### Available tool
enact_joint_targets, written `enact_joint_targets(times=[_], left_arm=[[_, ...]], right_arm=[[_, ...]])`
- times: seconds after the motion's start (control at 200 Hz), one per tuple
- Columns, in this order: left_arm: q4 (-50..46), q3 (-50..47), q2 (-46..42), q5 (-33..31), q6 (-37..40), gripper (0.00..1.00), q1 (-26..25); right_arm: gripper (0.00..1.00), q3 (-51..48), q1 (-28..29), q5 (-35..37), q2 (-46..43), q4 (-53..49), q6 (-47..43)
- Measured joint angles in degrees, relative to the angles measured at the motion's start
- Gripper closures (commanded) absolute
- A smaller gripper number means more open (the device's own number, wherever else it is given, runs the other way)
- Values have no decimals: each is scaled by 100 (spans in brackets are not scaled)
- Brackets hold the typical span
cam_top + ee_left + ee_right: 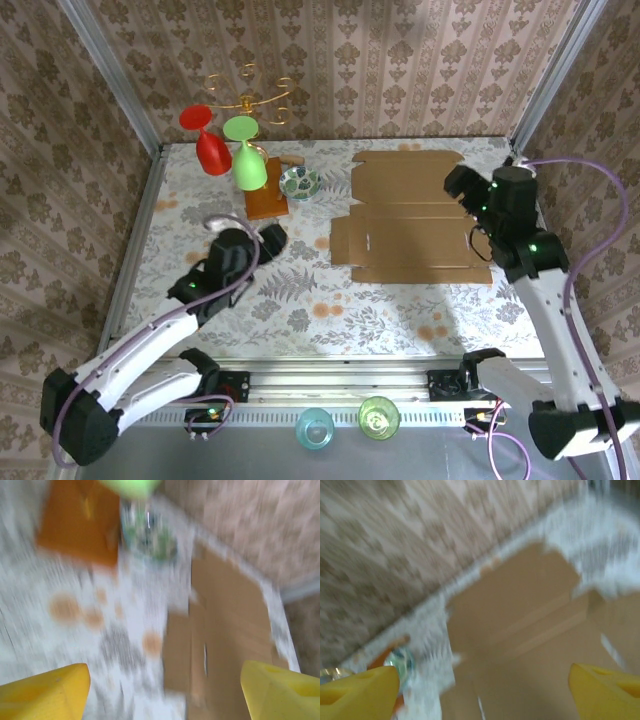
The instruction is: Fold the paper box
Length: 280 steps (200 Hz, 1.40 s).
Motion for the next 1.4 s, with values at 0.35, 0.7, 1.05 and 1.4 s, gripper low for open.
enact_joint_targets(times=[0.35, 0.7, 1.05, 1.4], left_arm=[[387, 262, 2347, 754, -2124, 20, -1012], [1939, 1268, 4422, 1082, -3665, 27, -1226], [2245, 1626, 4972, 1023, -4422, 38, -1235], [2483, 1659, 5318, 841, -4813, 51, -1062]], right_arm=[[17, -1875, 15, -1989, -280, -149, 1261], [17, -2350, -81, -2715, -358, 240, 1937], [18, -2481, -114, -2935, -398, 289, 2232], [20, -2669, -153, -2944, -450, 330, 2345]])
